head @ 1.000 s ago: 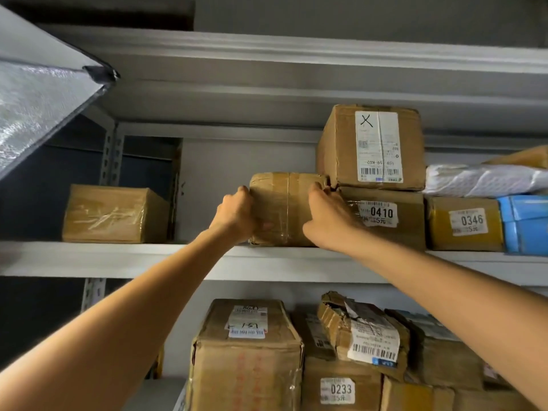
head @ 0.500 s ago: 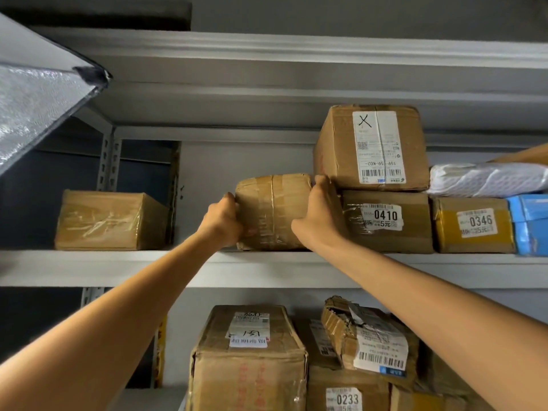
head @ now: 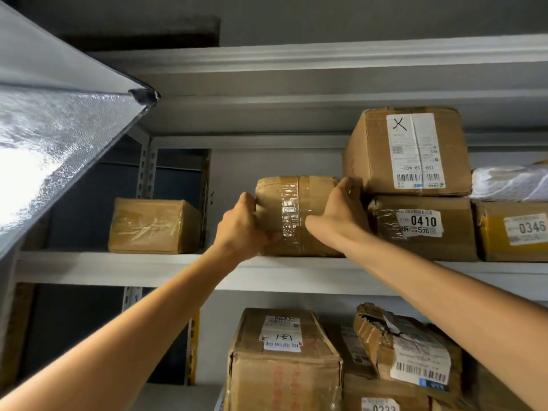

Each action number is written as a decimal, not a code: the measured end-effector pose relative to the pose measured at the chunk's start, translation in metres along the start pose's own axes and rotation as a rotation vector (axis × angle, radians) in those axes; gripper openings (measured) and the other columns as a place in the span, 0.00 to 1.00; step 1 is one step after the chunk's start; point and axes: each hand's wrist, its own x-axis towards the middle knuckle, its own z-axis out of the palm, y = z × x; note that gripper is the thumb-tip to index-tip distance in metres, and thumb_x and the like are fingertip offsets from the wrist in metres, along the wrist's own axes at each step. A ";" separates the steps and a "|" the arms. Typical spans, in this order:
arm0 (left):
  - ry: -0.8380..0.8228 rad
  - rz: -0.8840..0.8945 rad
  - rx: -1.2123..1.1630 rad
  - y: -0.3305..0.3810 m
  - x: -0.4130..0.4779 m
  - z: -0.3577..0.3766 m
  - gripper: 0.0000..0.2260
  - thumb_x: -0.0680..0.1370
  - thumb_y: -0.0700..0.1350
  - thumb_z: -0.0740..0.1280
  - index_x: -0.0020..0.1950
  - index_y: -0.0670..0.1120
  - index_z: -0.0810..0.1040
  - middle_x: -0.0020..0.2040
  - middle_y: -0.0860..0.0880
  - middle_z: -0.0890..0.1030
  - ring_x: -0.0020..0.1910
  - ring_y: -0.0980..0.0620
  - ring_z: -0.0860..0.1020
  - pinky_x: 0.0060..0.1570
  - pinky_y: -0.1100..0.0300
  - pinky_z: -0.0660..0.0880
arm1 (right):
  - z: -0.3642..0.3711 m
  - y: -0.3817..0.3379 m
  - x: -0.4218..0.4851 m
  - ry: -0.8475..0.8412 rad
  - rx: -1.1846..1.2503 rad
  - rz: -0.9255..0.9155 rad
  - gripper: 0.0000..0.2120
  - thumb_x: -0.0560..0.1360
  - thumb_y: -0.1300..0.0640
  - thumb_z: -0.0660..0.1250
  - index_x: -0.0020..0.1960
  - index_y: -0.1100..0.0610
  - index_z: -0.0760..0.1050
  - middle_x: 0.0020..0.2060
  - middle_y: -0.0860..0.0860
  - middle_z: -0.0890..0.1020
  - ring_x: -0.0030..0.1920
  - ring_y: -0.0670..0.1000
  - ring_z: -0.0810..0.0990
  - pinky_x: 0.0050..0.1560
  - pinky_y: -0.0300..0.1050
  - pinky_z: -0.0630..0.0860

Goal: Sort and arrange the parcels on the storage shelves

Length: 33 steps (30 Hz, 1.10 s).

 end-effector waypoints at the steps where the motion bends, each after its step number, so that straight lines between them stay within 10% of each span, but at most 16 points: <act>1: 0.006 0.020 -0.003 0.001 -0.002 -0.003 0.30 0.68 0.45 0.79 0.64 0.46 0.67 0.58 0.44 0.77 0.55 0.41 0.78 0.50 0.41 0.79 | -0.001 0.000 -0.001 0.002 0.000 -0.009 0.45 0.69 0.61 0.70 0.76 0.61 0.46 0.75 0.57 0.53 0.74 0.60 0.57 0.70 0.50 0.61; 9: -0.171 -0.117 -0.140 0.031 0.009 -0.028 0.19 0.74 0.60 0.67 0.53 0.46 0.72 0.47 0.48 0.78 0.44 0.49 0.79 0.43 0.53 0.81 | -0.013 0.002 0.023 -0.043 0.141 0.071 0.36 0.78 0.45 0.61 0.77 0.63 0.51 0.75 0.58 0.58 0.73 0.59 0.62 0.66 0.48 0.64; 15: -0.263 -0.427 -0.175 0.050 0.024 -0.029 0.40 0.69 0.75 0.57 0.66 0.44 0.68 0.59 0.39 0.75 0.56 0.36 0.76 0.54 0.41 0.75 | -0.010 -0.011 0.040 0.025 0.127 0.164 0.36 0.78 0.32 0.50 0.70 0.60 0.67 0.66 0.59 0.72 0.63 0.60 0.74 0.60 0.52 0.71; 23: -0.260 -0.549 -0.413 0.060 0.024 -0.028 0.20 0.77 0.61 0.64 0.59 0.46 0.72 0.49 0.43 0.74 0.45 0.38 0.73 0.56 0.34 0.72 | -0.018 -0.014 0.040 -0.088 0.528 0.267 0.14 0.76 0.45 0.64 0.45 0.55 0.70 0.40 0.52 0.75 0.44 0.51 0.75 0.55 0.47 0.73; 29: -0.232 -0.252 -0.613 0.047 0.001 -0.037 0.11 0.77 0.49 0.67 0.57 0.48 0.74 0.58 0.43 0.76 0.55 0.44 0.76 0.55 0.48 0.76 | -0.026 0.002 0.017 -0.036 0.723 0.149 0.29 0.63 0.49 0.78 0.59 0.52 0.70 0.55 0.52 0.77 0.50 0.50 0.77 0.45 0.46 0.74; 33: -0.258 -0.139 -0.703 0.018 -0.018 -0.036 0.24 0.73 0.41 0.69 0.68 0.48 0.69 0.59 0.45 0.76 0.56 0.45 0.77 0.47 0.54 0.77 | -0.017 0.024 0.002 -0.183 0.728 0.068 0.46 0.64 0.57 0.79 0.76 0.50 0.59 0.72 0.51 0.67 0.69 0.52 0.67 0.69 0.51 0.64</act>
